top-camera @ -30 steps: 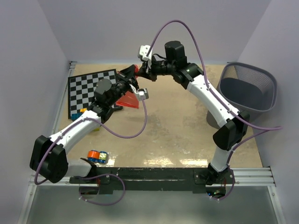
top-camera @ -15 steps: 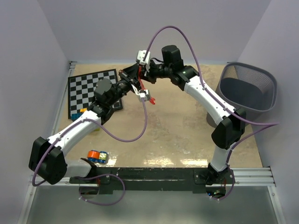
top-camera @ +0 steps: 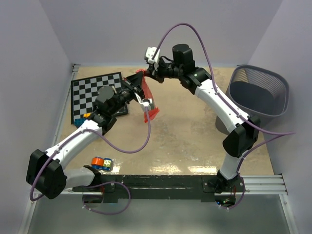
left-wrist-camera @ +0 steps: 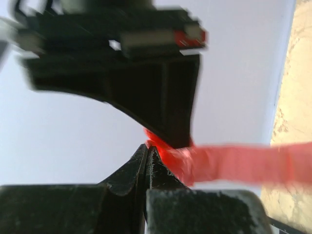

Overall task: Put the trash bags into the trash bin
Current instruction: Unfold the trash bag at the center of the board.

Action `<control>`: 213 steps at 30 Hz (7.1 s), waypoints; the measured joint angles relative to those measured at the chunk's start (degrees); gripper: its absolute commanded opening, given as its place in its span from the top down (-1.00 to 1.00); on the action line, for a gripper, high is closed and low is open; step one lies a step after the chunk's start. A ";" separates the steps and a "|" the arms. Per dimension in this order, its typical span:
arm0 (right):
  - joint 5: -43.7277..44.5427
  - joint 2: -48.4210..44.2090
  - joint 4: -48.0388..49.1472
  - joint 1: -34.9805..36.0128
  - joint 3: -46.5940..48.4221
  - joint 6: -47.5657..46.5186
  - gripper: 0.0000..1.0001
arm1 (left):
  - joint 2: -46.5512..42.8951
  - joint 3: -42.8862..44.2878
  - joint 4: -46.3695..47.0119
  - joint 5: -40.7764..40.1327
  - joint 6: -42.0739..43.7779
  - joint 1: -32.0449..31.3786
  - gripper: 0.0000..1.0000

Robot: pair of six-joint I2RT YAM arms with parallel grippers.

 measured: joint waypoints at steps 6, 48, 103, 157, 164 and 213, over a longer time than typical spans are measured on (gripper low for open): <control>-0.42 0.59 -0.76 0.72 -2.86 -0.39 1.00 | 0.66 3.69 0.76 0.20 -0.57 -0.42 1.00; 3.15 1.18 4.42 -0.46 -2.34 2.56 1.00 | -1.29 0.92 -0.57 2.62 -1.01 1.05 1.00; -14.27 3.67 -24.39 -12.46 28.28 -5.77 -0.15 | -5.05 -6.99 5.16 7.72 1.14 7.23 1.00; -19.91 6.05 -7.50 -0.50 13.62 0.37 1.00 | -6.32 -10.32 16.52 12.76 -3.10 7.26 1.00; -19.89 6.05 -5.77 -1.77 13.14 2.75 0.61 | -6.08 -7.78 15.65 7.32 -12.07 7.26 1.00; -40.00 7.15 20.20 -6.97 6.12 39.71 1.00 | -7.63 16.70 -24.11 12.48 -64.74 12.28 0.80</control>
